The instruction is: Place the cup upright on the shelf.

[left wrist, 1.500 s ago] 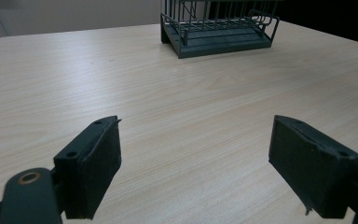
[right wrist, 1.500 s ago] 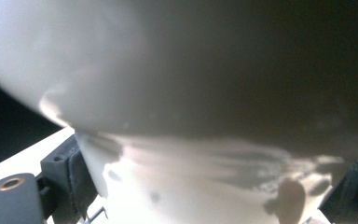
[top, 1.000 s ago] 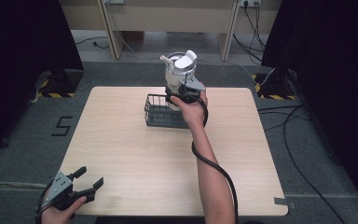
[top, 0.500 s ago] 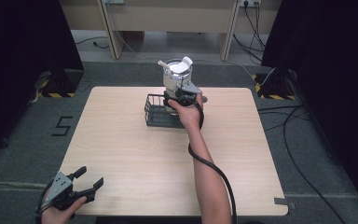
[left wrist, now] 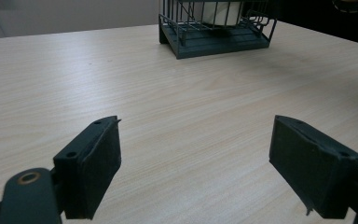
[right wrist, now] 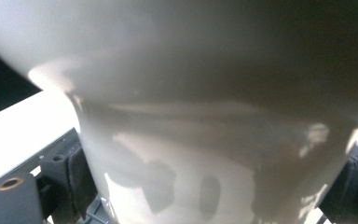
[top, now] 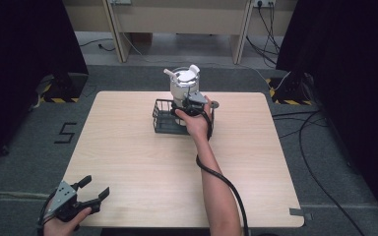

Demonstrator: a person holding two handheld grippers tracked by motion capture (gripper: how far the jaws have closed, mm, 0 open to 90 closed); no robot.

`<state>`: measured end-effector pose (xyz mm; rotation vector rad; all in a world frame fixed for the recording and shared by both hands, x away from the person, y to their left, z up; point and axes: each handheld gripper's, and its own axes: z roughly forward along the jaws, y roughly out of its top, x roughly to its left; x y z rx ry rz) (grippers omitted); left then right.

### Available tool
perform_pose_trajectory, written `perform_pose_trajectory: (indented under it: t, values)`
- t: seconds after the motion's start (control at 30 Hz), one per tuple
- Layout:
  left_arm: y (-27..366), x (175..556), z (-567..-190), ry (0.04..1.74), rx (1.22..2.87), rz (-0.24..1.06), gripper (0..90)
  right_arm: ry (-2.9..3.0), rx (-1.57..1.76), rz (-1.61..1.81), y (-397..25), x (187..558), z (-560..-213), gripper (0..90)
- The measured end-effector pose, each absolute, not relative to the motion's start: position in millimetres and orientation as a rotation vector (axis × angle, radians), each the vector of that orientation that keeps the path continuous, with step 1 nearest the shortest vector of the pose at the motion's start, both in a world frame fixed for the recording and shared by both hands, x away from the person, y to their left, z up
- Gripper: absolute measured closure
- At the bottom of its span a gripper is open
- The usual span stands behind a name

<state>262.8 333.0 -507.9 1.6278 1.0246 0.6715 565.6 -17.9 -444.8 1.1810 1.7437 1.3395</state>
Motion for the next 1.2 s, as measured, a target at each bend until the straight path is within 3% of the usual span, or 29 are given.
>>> perform_pose_trajectory:
  t: [1.2]
  values:
    - [330,263,-508,1.014,1.639,0.673,15.8,1.743,1.117,1.319,-27,535,-452,7.6]
